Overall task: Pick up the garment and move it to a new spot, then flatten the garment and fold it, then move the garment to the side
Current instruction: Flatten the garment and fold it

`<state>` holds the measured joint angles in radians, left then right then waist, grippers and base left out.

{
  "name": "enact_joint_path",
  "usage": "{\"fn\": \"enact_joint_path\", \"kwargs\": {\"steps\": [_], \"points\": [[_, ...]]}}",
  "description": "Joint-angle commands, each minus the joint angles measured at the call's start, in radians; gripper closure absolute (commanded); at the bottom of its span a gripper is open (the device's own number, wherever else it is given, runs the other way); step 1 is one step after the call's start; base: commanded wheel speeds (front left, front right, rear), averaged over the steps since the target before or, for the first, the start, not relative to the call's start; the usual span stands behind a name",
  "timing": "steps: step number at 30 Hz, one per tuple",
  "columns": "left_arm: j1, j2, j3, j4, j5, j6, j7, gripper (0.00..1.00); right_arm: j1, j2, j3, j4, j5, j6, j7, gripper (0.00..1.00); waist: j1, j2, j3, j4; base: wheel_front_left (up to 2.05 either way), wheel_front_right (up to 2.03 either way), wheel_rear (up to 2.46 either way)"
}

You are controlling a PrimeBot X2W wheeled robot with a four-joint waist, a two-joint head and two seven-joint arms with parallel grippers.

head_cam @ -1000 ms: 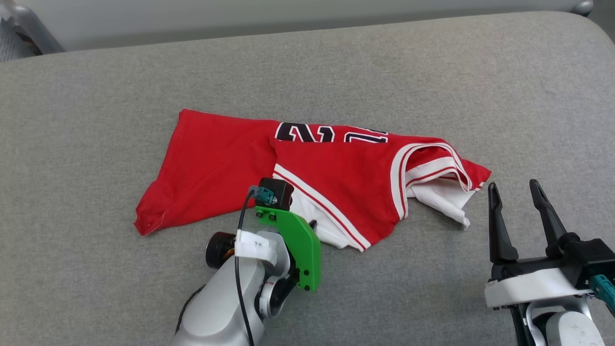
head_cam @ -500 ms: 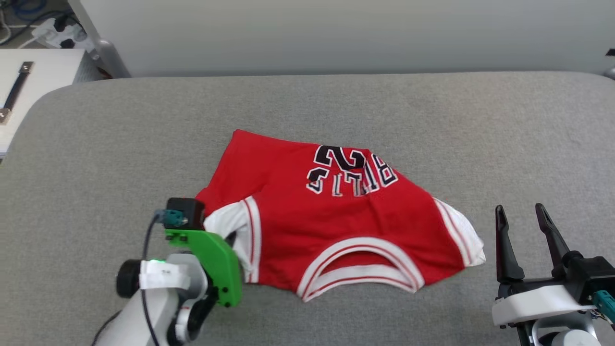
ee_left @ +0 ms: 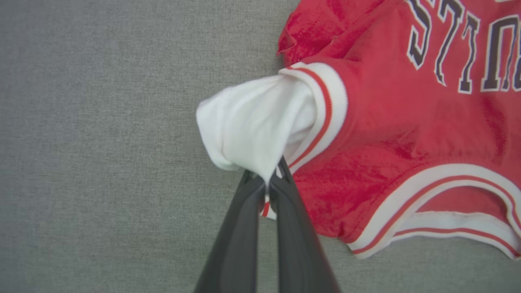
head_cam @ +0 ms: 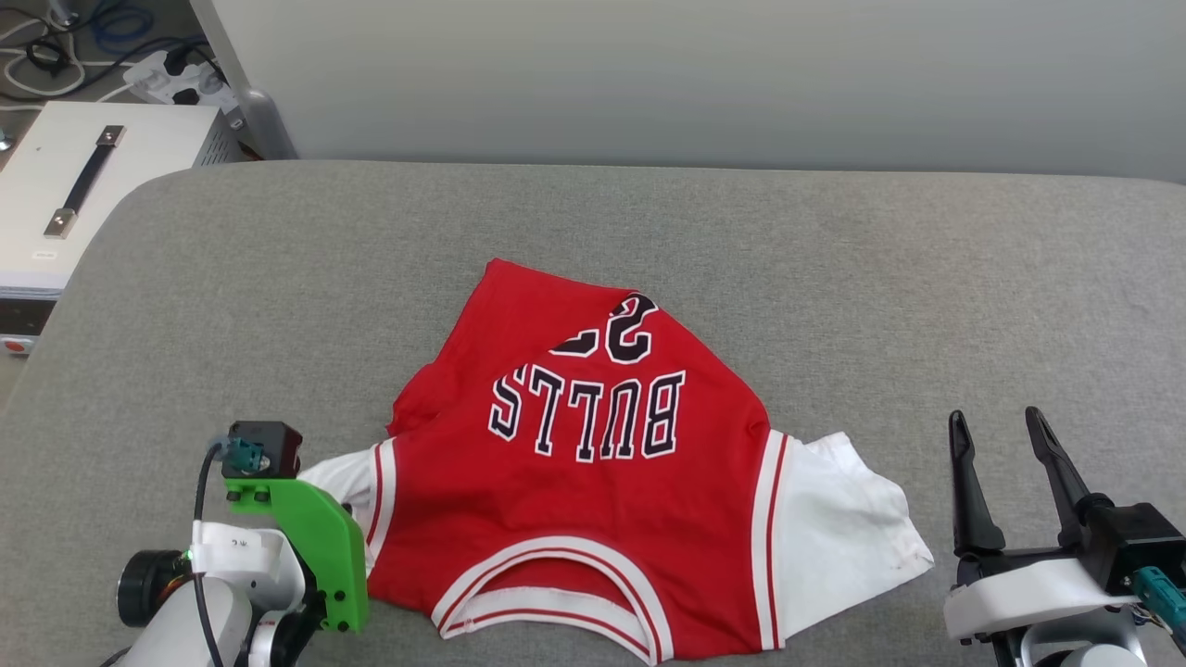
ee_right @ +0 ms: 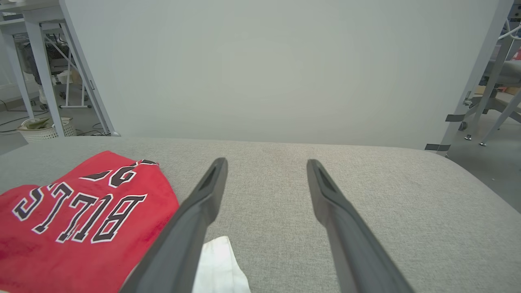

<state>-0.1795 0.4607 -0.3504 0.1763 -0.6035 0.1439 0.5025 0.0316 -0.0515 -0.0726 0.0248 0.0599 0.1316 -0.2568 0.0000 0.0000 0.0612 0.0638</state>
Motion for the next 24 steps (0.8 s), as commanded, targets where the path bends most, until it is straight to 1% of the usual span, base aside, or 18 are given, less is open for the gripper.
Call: {"fn": "enact_joint_path", "kwargs": {"steps": [1,2,3,4,7,15,19,24], "points": [[0.005,-0.005,-0.007,0.023,0.007,-0.008,-0.013,1.0,0.0,0.001,0.002,0.002,-0.008,-0.001,-0.005,0.0,0.0,0.0,0.007,-0.004,0.0,0.0,0.0],[0.002,-0.008,-0.012,0.046,0.012,-0.012,-0.025,0.85,-0.001,0.001,0.002,0.003,-0.01,-0.001,-0.005,0.0,0.0,0.0,0.009,-0.005,0.0,0.0,0.0],[-0.001,-0.013,-0.015,0.064,0.014,-0.017,-0.037,0.56,-0.002,0.001,0.002,0.003,-0.011,-0.001,-0.005,0.0,0.0,0.0,0.011,-0.005,0.0,0.0,0.0],[-0.007,-0.017,-0.018,0.085,0.019,-0.022,-0.056,0.01,-0.002,0.001,0.001,0.004,-0.014,-0.001,-0.005,0.0,0.0,0.0,0.013,-0.005,0.0,0.0,0.0],[-0.021,-0.026,-0.024,0.133,0.04,-0.032,-0.119,0.0,-0.004,0.001,0.0,0.006,-0.018,-0.001,-0.005,0.0,0.0,0.0,0.018,-0.003,0.0,0.0,0.0],[-0.063,-0.077,-0.001,0.18,0.065,-0.054,-0.379,0.0,0.0,0.001,-0.014,0.006,-0.024,-0.001,-0.005,0.0,0.0,0.0,0.0,0.022,0.0,0.0,0.0],[-0.072,-0.084,0.0,0.174,0.102,-0.051,-0.501,0.0,0.004,0.001,-0.021,-0.001,-0.024,-0.001,-0.005,0.0,0.0,0.0,-0.023,0.031,0.0,0.0,0.0],[-0.059,-0.096,0.01,0.144,0.138,-0.035,-0.668,0.0,0.016,0.001,-0.033,-0.019,-0.023,-0.001,-0.005,0.0,0.0,0.0,-0.056,0.038,0.0,0.0,0.0]]}}
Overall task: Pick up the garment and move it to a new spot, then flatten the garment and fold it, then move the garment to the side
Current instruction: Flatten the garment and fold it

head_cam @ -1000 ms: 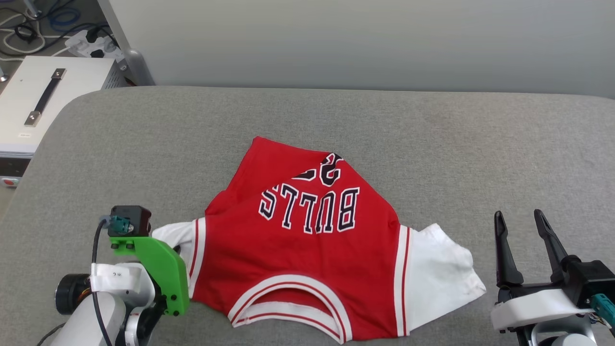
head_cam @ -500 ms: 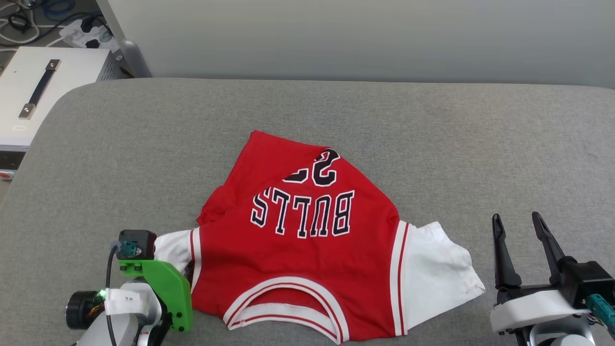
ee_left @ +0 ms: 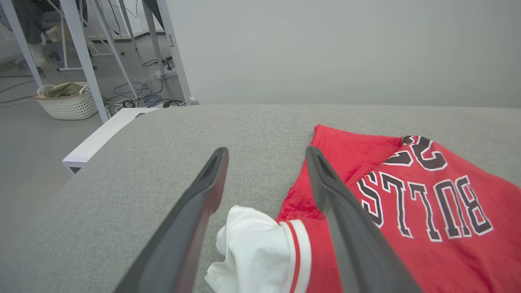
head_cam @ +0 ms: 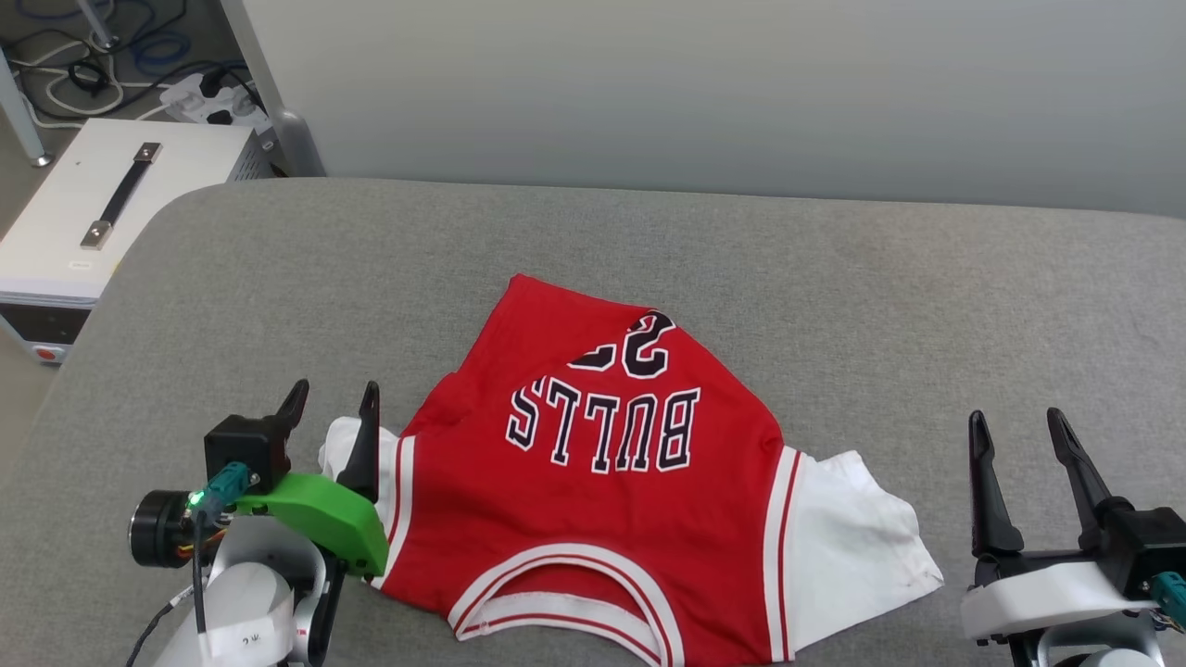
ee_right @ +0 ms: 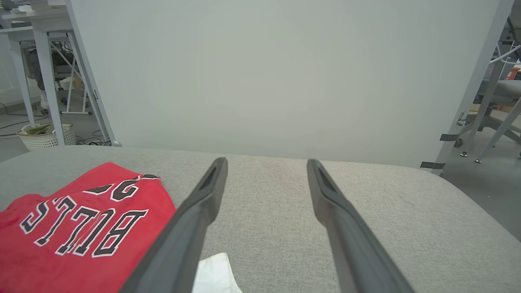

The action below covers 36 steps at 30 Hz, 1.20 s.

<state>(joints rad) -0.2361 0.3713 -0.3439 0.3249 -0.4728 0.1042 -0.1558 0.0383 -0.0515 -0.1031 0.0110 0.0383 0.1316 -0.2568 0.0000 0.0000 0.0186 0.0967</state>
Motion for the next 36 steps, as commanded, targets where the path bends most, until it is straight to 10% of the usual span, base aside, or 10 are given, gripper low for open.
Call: {"fn": "enact_joint_path", "kwargs": {"steps": [1,20,36], "points": [[0.005,-0.008,0.003,-0.016,0.014,0.002,-0.04,0.0,0.014,0.001,-0.004,-0.009,-0.001,-0.001,-0.005,0.0,0.0,0.0,-0.019,0.006,0.0,0.0,0.0],[0.231,-0.2,0.188,-0.319,0.245,-0.13,-0.106,0.0,0.056,-0.005,0.009,-0.017,-0.008,-0.001,0.0,0.0,0.0,0.0,-0.013,0.015,0.0,0.0,0.0],[0.168,-0.283,0.271,-0.314,0.32,-0.217,-0.106,0.0,-0.097,-0.229,0.193,0.028,0.292,-0.001,0.815,0.0,0.0,0.0,0.111,0.042,0.0,0.0,0.0]]}}
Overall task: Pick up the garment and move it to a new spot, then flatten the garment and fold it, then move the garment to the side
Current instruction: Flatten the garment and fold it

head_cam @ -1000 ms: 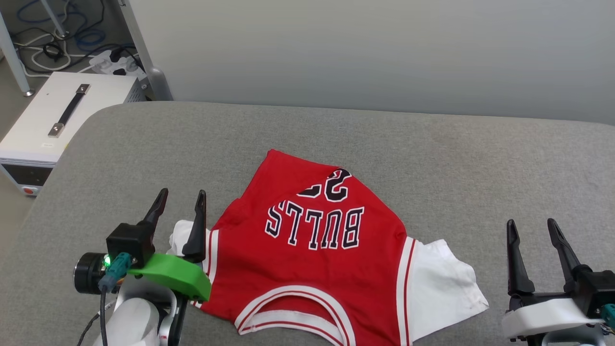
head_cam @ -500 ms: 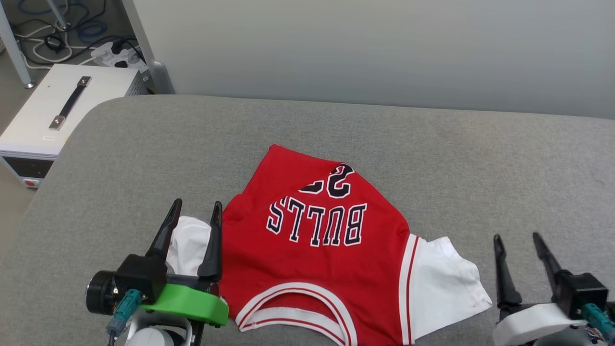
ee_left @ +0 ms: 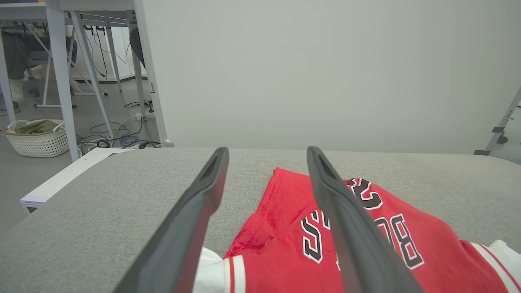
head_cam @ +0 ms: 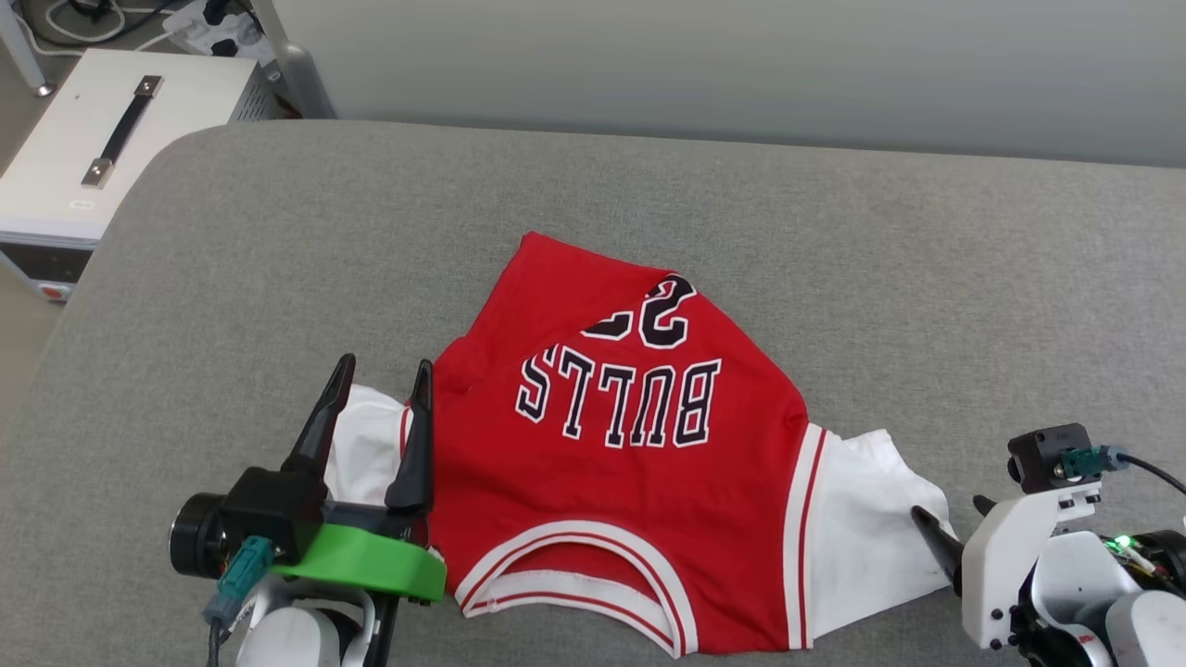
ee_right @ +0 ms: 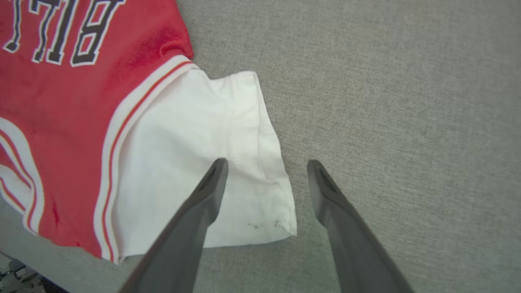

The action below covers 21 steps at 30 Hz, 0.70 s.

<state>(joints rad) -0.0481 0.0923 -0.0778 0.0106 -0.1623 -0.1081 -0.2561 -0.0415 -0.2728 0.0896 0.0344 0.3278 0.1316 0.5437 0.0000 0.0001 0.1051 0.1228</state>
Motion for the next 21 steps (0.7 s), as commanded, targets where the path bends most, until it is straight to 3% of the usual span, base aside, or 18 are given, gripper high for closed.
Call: {"fn": "enact_joint_path", "kwargs": {"steps": [1,7,15,16,18,21], "points": [[-0.025,-0.007,0.006,0.0,0.011,-0.006,-0.006,0.0,-0.028,-0.018,0.003,0.012,0.002,-0.001,0.046,0.0,0.0,-0.0001,0.03,0.021,0.0,0.0,0.0],[-0.049,-0.019,0.013,-0.001,0.019,-0.015,-0.006,0.0,-0.087,-0.037,0.025,0.055,0.043,-0.001,0.146,0.0,0.0,-0.0001,0.067,0.055,0.0,0.0,0.0],[-0.06,-0.026,0.029,0.006,0.025,-0.02,-0.006,0.0,-0.103,-0.057,0.106,0.114,0.079,-0.001,0.152,0.01,0.0,-0.0001,0.094,0.072,0.0,0.0,0.0],[-0.061,-0.026,0.031,0.006,0.025,-0.02,-0.006,0.0,-0.105,-0.06,0.115,0.123,0.079,-0.001,0.148,0.6,0.0,-0.0001,0.096,0.071,0.0,0.0,0.0],[-0.061,-0.027,0.034,0.008,0.027,-0.021,-0.006,0.0,-0.112,-0.064,0.125,0.141,0.084,-0.001,0.138,1.0,0.0,-0.0001,0.098,0.069,0.0,0.0,0.0],[-0.06,-0.025,0.042,0.016,0.028,-0.022,-0.006,0.0,-0.126,-0.084,0.134,0.166,0.072,-0.001,0.115,1.0,0.0,-0.0001,0.092,0.061,0.0,0.0,0.0]]}}
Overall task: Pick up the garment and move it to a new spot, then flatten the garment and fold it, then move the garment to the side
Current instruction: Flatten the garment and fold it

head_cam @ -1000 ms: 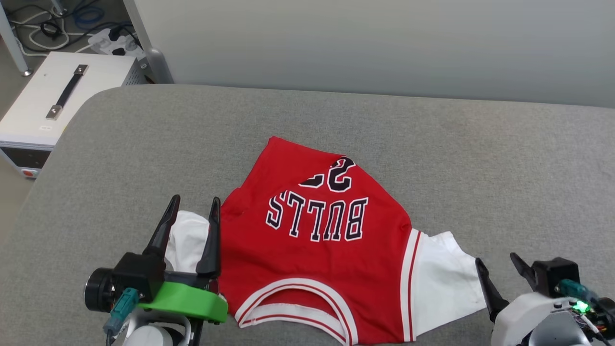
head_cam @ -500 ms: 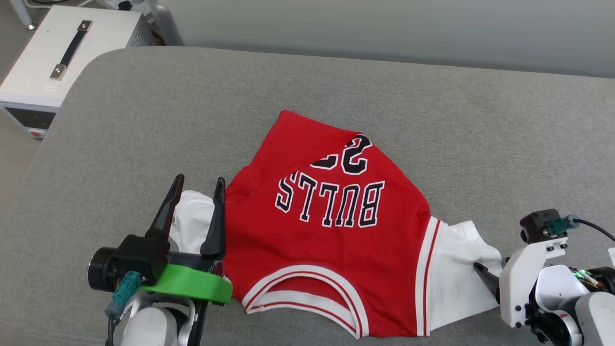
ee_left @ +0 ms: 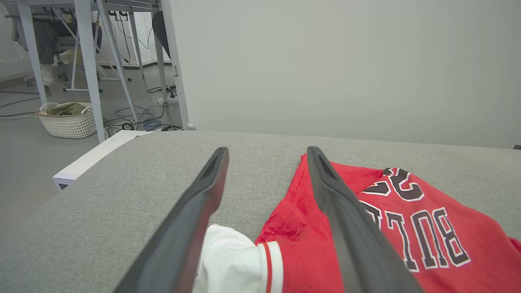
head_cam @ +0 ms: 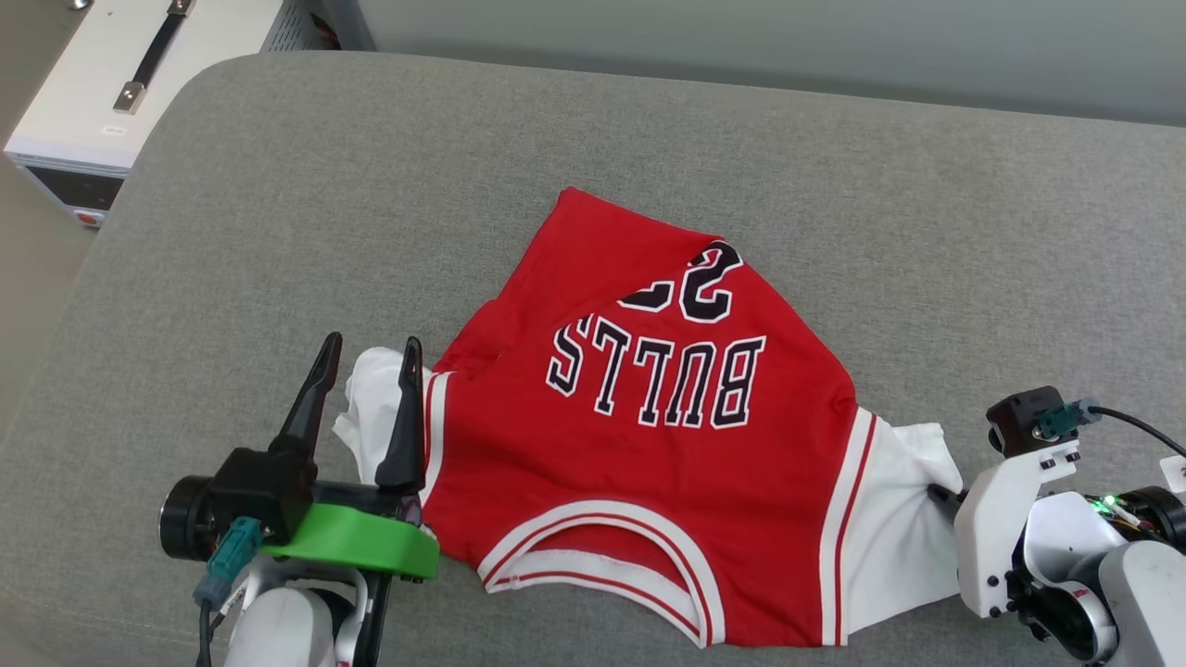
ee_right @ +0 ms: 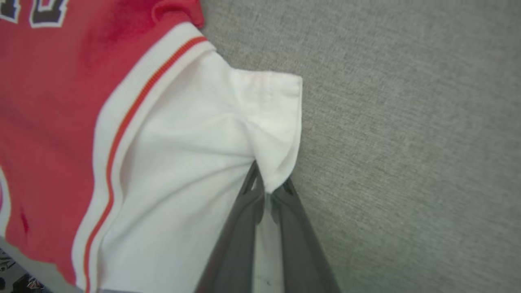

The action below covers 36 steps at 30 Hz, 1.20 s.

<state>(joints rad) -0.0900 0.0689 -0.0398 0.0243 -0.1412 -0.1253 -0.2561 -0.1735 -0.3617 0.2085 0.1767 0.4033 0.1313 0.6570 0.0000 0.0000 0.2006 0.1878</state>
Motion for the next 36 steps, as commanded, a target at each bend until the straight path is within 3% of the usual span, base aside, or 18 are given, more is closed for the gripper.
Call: {"fn": "enact_joint_path", "kwargs": {"steps": [1,6,16,23,24,25,36], "points": [[-0.017,-0.001,0.006,0.007,0.007,-0.005,-0.006,0.0,0.0,0.001,0.012,0.031,-0.005,-0.001,-0.009,1.0,0.0,0.0,-0.008,-0.009,0.0,0.0,0.0],[-0.012,0.007,0.009,0.026,0.009,-0.005,-0.006,0.0,-0.026,-0.027,-0.031,0.061,-0.003,-0.001,-0.043,1.0,0.0,0.0,-0.027,-0.03,0.0,0.0,0.0],[-0.013,0.019,-0.014,0.047,0.001,-0.005,-0.006,0.0,-0.04,-0.151,-0.152,0.14,0.006,-0.001,-0.062,1.0,0.0,0.0,-0.02,-0.052,0.0,0.0,0.0],[-0.027,0.021,-0.016,0.059,-0.008,-0.005,-0.006,0.0,-0.065,-0.201,-0.177,0.192,-0.014,-0.001,-0.107,1.0,0.0,0.0,0.007,-0.051,0.0,0.0,0.0],[-0.029,0.022,-0.017,0.062,-0.009,-0.005,-0.006,0.0,-0.069,-0.2,-0.181,0.199,-0.02,-0.001,-0.125,0.56,0.0,0.0,0.008,-0.05,0.0,0.0,0.0],[-0.03,0.021,-0.017,0.065,-0.01,-0.005,-0.006,0.0,-0.073,-0.196,-0.186,0.204,-0.02,-0.001,-0.142,0.0,0.0,0.0,0.008,-0.05,0.0,0.0,0.0],[-0.011,0.025,-0.038,0.104,-0.053,-0.005,-0.006,0.0,-0.055,-0.134,-0.219,0.148,-0.015,-0.001,-0.432,0.0,0.0,0.0,-0.068,-0.073,0.0,0.0,0.0]]}}
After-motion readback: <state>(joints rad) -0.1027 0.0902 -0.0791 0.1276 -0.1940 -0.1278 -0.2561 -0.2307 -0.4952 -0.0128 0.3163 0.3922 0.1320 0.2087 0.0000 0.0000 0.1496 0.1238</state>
